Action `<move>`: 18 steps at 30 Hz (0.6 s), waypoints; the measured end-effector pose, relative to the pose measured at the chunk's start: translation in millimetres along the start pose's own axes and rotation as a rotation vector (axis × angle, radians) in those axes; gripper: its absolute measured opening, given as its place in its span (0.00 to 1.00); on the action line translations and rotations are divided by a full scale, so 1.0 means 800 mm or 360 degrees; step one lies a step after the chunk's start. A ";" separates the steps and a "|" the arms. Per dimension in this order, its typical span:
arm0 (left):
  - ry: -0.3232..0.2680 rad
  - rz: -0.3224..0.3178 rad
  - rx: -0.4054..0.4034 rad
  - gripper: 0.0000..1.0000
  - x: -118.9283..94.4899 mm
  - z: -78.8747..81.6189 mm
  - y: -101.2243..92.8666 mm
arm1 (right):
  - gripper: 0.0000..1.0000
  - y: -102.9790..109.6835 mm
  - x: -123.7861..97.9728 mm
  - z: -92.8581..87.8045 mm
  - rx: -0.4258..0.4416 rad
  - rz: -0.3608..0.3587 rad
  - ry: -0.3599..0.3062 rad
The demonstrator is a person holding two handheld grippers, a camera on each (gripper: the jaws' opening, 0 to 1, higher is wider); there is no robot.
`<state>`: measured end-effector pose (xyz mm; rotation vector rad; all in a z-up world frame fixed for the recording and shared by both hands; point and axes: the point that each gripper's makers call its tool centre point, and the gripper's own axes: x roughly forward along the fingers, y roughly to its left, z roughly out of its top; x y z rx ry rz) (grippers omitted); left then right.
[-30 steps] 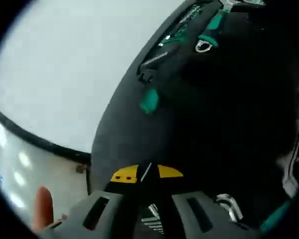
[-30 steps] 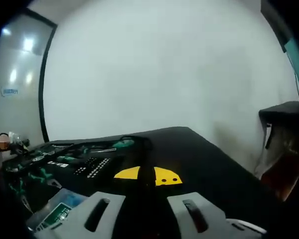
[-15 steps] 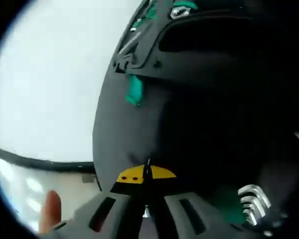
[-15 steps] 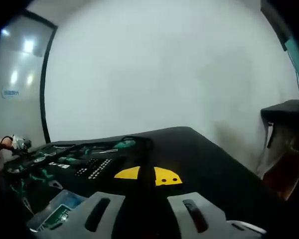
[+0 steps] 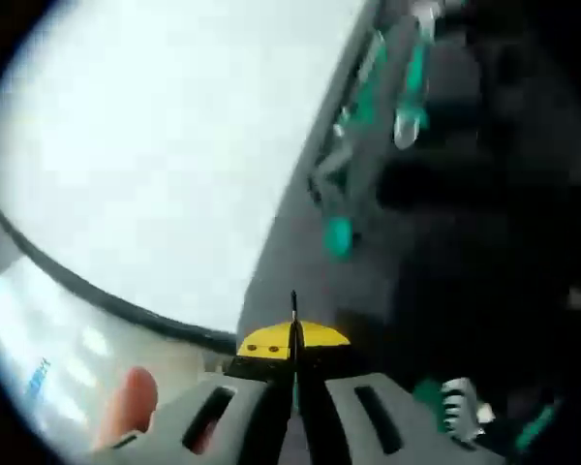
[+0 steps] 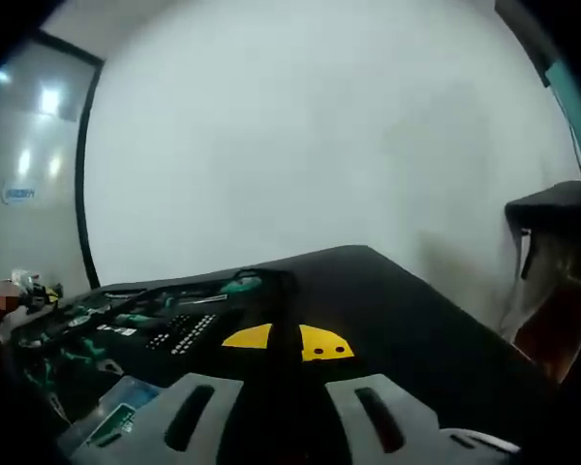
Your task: Pick up the tools and put them into their designated positions in the toolbox.
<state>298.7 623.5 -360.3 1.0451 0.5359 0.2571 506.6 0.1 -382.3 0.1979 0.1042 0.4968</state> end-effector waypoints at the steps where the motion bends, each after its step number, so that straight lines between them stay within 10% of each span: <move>1: -0.0061 0.0004 -0.0052 0.00 -0.013 0.016 0.003 | 0.07 0.000 0.000 0.000 0.0000 -0.0002 0.0000; 6: -0.0267 0.0062 -0.0291 0.00 -0.056 0.068 0.029 | 0.07 -0.001 -0.001 0.000 0.0001 -0.0010 -0.0001; 12: -0.0547 -0.0149 -0.0735 0.00 -0.107 0.145 0.036 | 0.07 -0.001 -0.001 -0.002 -0.0001 -0.0017 0.0007; 18: -0.0724 -0.0395 -0.0855 0.00 -0.160 0.231 -0.002 | 0.07 -0.002 -0.001 -0.002 0.0002 -0.0023 0.0008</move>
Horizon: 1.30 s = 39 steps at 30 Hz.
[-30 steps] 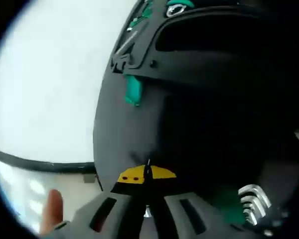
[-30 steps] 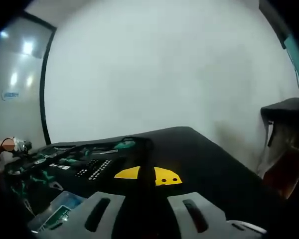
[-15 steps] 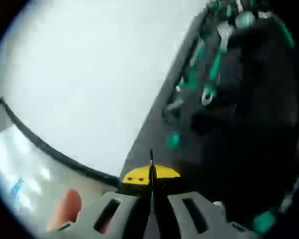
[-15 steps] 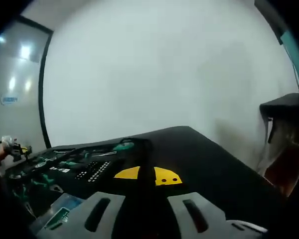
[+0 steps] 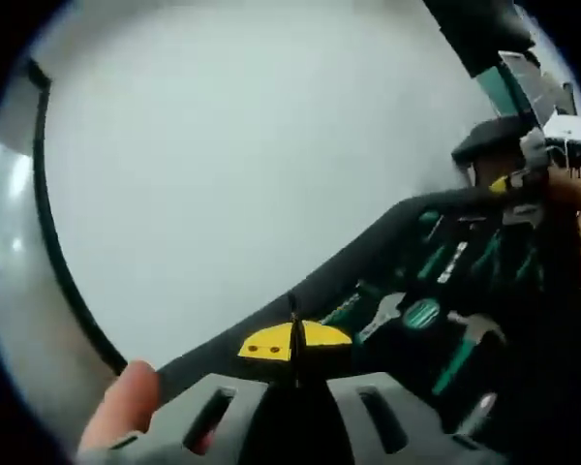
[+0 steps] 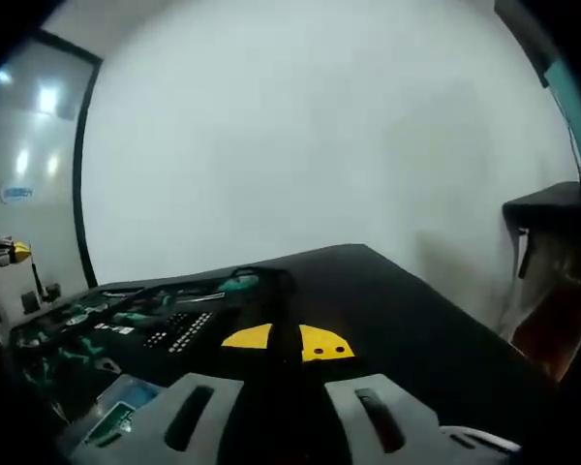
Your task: Pick up the tools and put them into their designated positions in the toolbox.
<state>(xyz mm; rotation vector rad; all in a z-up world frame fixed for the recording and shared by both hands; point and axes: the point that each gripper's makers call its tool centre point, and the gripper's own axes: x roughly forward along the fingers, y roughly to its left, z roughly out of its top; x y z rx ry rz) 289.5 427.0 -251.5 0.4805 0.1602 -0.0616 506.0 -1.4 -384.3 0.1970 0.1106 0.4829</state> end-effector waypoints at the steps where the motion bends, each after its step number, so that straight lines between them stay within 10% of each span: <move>1: -0.0014 -0.0039 -0.0032 0.00 0.001 0.007 -0.014 | 0.07 0.000 0.000 0.000 0.0000 0.0001 0.0001; 10: 0.0034 -0.0272 0.0113 0.00 0.043 0.043 -0.140 | 0.07 0.001 0.000 -0.001 0.0015 0.0013 0.0000; 18: 0.0175 -0.0313 0.0403 0.00 0.083 0.042 -0.206 | 0.07 0.002 -0.001 -0.002 0.0025 0.0031 0.0002; 25: 0.0235 -0.0797 0.0339 0.13 0.114 0.007 -0.309 | 0.07 0.007 -0.001 -0.003 0.0014 0.0057 0.0008; 32: 0.0099 -0.0988 0.0264 0.13 0.082 0.017 -0.276 | 0.07 0.011 -0.001 -0.005 0.0009 0.0085 0.0017; 39: 0.0282 -0.1007 -0.0094 0.17 0.055 -0.018 -0.212 | 0.07 0.011 -0.001 -0.002 0.0024 0.0092 0.0004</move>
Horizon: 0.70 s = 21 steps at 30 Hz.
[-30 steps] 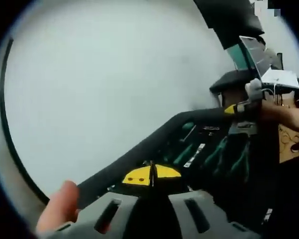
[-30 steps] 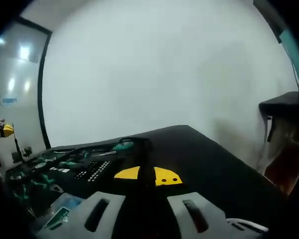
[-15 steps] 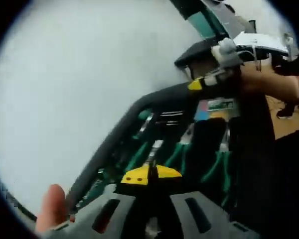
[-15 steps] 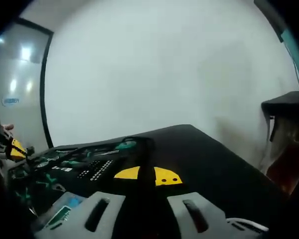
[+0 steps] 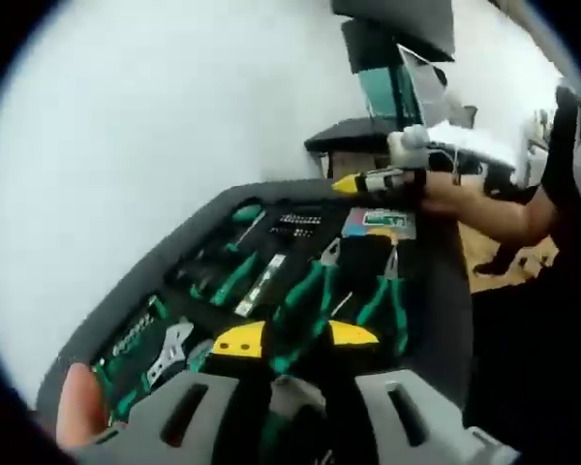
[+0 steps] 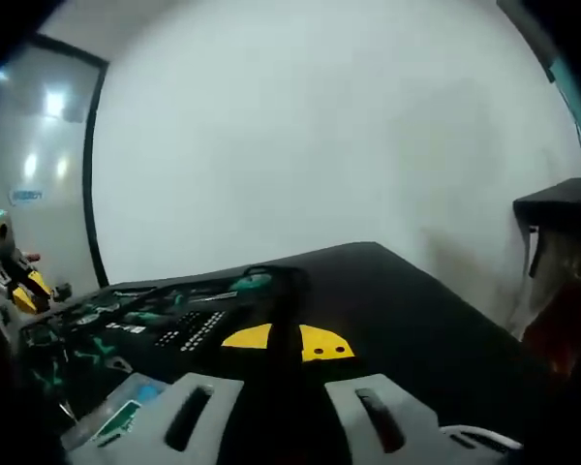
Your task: Pick up the tools and put them into their designated positions in the toolbox.
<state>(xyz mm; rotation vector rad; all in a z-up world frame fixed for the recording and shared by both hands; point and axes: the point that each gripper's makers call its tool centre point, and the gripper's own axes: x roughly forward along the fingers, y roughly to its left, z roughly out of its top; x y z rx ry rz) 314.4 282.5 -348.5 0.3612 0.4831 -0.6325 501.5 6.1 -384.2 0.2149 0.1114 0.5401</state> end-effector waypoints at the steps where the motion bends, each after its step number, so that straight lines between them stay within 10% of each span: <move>1: 0.0061 0.0017 0.0038 0.17 0.002 -0.014 0.002 | 0.07 0.000 0.000 0.000 0.0005 -0.0001 -0.0002; 4: 0.0220 0.0037 0.0239 0.17 0.010 -0.042 0.002 | 0.07 -0.001 -0.001 0.000 0.0013 -0.0005 -0.0001; 9: 0.0034 -0.0214 0.0614 0.17 0.050 -0.011 -0.042 | 0.07 0.002 0.000 -0.002 -0.0020 0.0005 0.0010; 14: 0.0347 -0.0312 0.0840 0.10 0.080 -0.027 -0.038 | 0.07 -0.002 -0.002 0.000 0.0006 -0.0011 0.0004; 18: 0.0441 -0.0352 0.0663 0.03 0.078 -0.019 -0.042 | 0.07 -0.003 -0.001 0.001 0.0008 -0.0016 -0.0002; 21: 0.0256 -0.0390 0.0521 0.03 0.073 0.002 -0.055 | 0.07 -0.003 -0.001 0.002 0.0007 -0.0011 -0.0010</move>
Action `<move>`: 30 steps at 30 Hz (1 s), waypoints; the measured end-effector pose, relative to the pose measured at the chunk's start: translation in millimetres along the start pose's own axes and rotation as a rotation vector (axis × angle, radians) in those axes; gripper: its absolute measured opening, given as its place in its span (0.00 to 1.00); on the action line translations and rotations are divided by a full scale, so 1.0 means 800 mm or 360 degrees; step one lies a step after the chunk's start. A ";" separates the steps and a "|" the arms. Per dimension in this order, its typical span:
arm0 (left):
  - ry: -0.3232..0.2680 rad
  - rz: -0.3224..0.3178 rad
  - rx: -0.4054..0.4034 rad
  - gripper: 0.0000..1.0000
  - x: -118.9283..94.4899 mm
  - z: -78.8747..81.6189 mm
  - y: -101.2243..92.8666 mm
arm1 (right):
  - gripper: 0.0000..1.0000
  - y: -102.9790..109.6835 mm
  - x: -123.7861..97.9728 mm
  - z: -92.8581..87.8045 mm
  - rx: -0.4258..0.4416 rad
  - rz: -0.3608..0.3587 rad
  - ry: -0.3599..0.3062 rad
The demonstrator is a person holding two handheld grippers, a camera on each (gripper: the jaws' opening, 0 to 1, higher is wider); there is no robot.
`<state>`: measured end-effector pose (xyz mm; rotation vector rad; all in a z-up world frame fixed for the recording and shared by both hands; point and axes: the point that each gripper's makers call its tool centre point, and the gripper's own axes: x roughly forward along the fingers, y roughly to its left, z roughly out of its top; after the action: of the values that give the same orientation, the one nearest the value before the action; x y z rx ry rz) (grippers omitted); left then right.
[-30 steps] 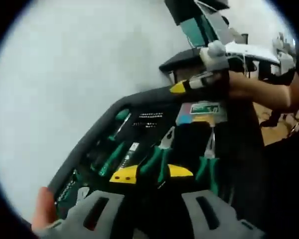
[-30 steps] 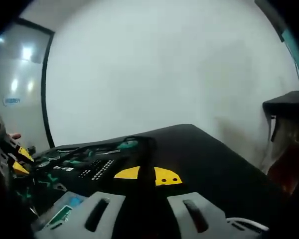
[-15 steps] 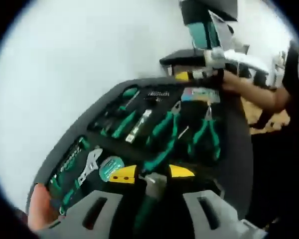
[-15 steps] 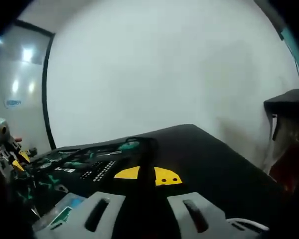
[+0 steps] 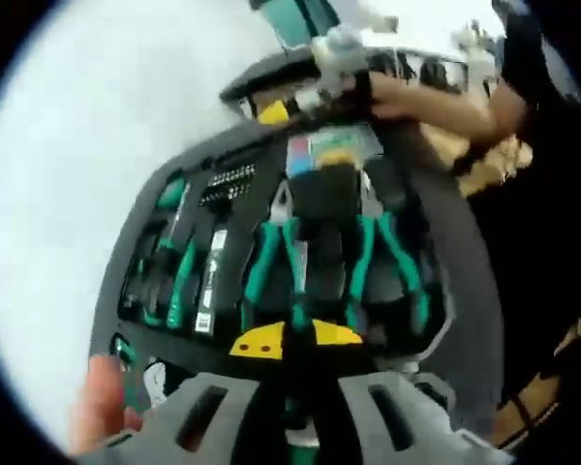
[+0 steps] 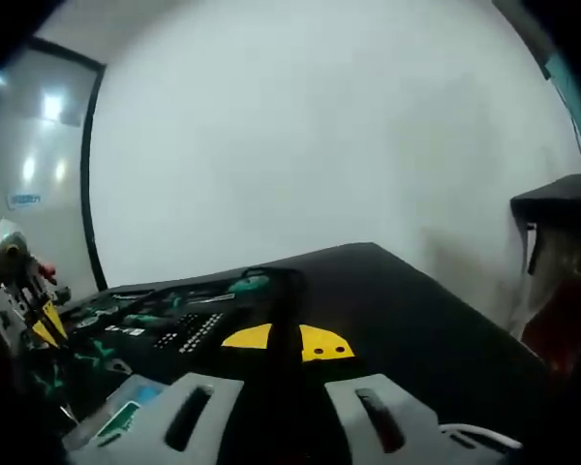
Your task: Pick up the tools and put them into their designated positions in the toolbox.
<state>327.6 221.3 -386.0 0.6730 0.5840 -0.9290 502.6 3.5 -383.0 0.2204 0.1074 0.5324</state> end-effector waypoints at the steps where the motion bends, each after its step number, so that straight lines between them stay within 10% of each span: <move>1: 0.0018 0.0014 0.0021 0.03 -0.002 -0.003 0.000 | 0.07 0.001 0.000 0.001 -0.0001 0.0004 -0.0005; 4: -0.0159 0.0138 -0.0088 0.03 -0.013 0.009 0.012 | 0.07 0.010 -0.001 0.012 -0.0001 0.0057 -0.0065; 8: -0.0738 0.0168 -0.0588 0.03 -0.042 0.066 0.020 | 0.05 0.049 -0.017 0.046 0.0195 0.0306 -0.0234; 12: -0.1051 0.0181 -0.0856 0.03 -0.066 0.087 0.028 | 0.03 0.115 -0.050 0.074 0.0380 0.0800 -0.0339; 16: -0.1224 0.0157 -0.1064 0.03 -0.078 0.098 0.035 | 0.04 0.178 -0.068 0.053 0.0471 0.1075 -0.0111; 20: -0.1434 0.0035 -0.1246 0.03 -0.101 0.123 0.030 | 0.05 0.260 -0.117 0.063 0.0314 0.1285 -0.0112; 30: -0.1765 0.0075 -0.1457 0.03 -0.123 0.162 0.016 | 0.17 0.333 -0.121 0.069 0.0365 0.1322 0.0171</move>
<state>312.9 182.2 -227.9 -0.6528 -0.0557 -0.7371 297.5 167.4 -262.2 0.4649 0.1822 1.3628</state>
